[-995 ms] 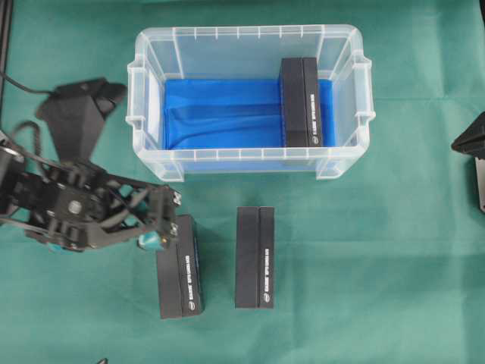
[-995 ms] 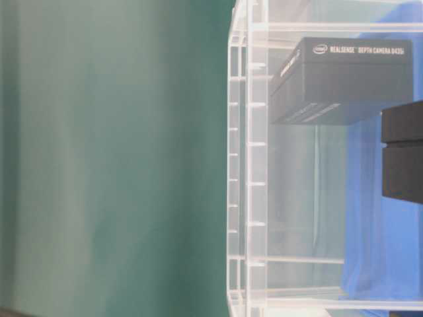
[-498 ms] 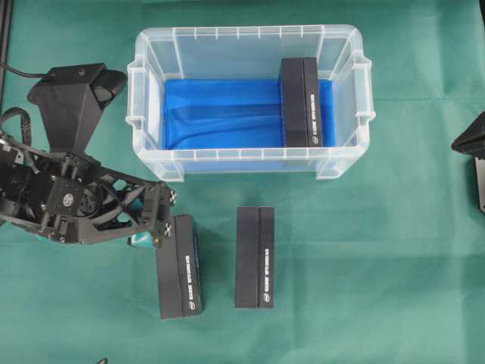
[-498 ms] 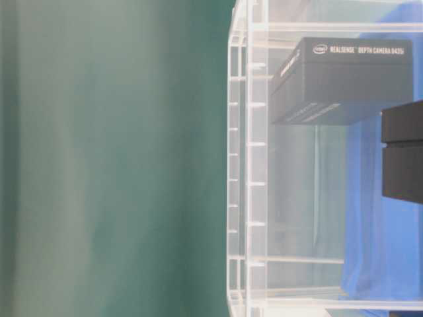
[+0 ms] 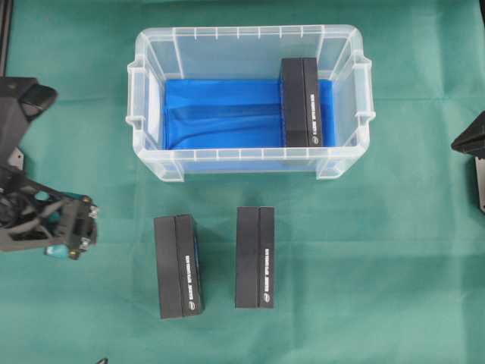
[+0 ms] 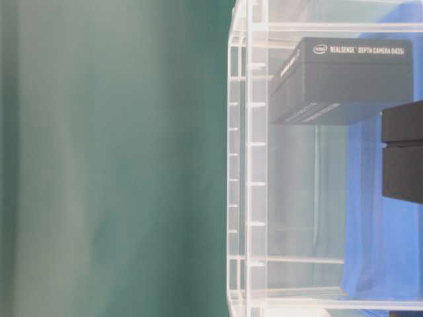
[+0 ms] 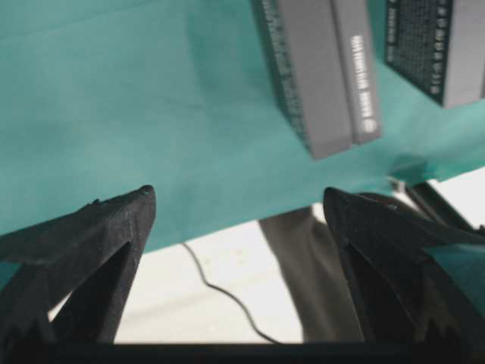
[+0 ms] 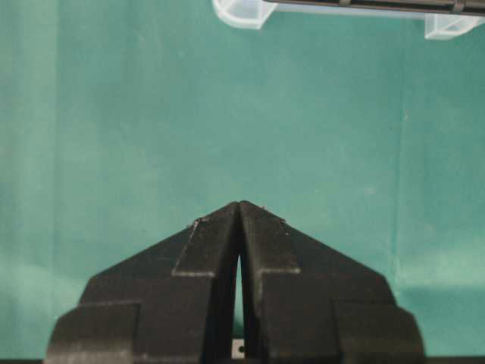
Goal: Take the box out of the case with the left arm.
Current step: 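Withdraw the open left gripper to the upper left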
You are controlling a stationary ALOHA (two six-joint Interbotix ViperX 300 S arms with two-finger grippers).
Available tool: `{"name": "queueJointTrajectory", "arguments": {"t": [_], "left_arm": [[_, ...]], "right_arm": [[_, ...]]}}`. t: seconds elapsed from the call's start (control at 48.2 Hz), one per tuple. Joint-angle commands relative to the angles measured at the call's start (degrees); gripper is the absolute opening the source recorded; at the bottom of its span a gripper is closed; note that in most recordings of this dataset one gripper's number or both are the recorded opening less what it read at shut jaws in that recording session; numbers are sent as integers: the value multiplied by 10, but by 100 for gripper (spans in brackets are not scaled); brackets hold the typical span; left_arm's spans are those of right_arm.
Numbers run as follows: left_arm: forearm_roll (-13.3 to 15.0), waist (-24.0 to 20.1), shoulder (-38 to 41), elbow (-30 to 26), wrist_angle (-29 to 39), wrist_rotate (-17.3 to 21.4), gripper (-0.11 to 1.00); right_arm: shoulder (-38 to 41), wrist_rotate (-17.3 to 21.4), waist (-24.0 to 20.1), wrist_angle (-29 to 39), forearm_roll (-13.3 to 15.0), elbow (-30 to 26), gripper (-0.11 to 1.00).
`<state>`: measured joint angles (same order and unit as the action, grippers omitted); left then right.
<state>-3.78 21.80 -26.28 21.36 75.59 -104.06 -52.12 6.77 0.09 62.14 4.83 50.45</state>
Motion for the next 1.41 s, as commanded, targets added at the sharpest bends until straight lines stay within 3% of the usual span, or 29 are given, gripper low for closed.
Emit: {"name": "queueJointTrajectory", "arguments": {"t": [0.0, 0.228, 0.373, 0.477, 0.788, 0.954, 1.161, 1.389], "left_arm": [[-1, 2, -17, 0, 4, -1, 96], [-4, -11, -22, 4, 22, 6, 96], [-4, -47, -31, 9, 68, 27, 96], [-4, -88, -44, 17, 81, 62, 96], [-4, -265, -76, 44, 84, 216, 96], [0, -332, -75, 47, 85, 295, 96], [2, -396, -75, 47, 85, 340, 96], [12, -405, -74, 47, 85, 348, 96]], "right_arm": [[4, 2, 1, -2, 1, -17, 2], [4, 2, 0, -2, 0, -17, 2], [8, 3, 1, -2, 1, -16, 2], [9, 2, 1, -2, 0, -15, 2], [10, 3, 0, -2, 1, -15, 2], [10, 3, 1, -3, 1, -15, 2], [11, 3, 0, -2, 1, -15, 2], [10, 3, 1, -2, 1, -15, 2]]}}
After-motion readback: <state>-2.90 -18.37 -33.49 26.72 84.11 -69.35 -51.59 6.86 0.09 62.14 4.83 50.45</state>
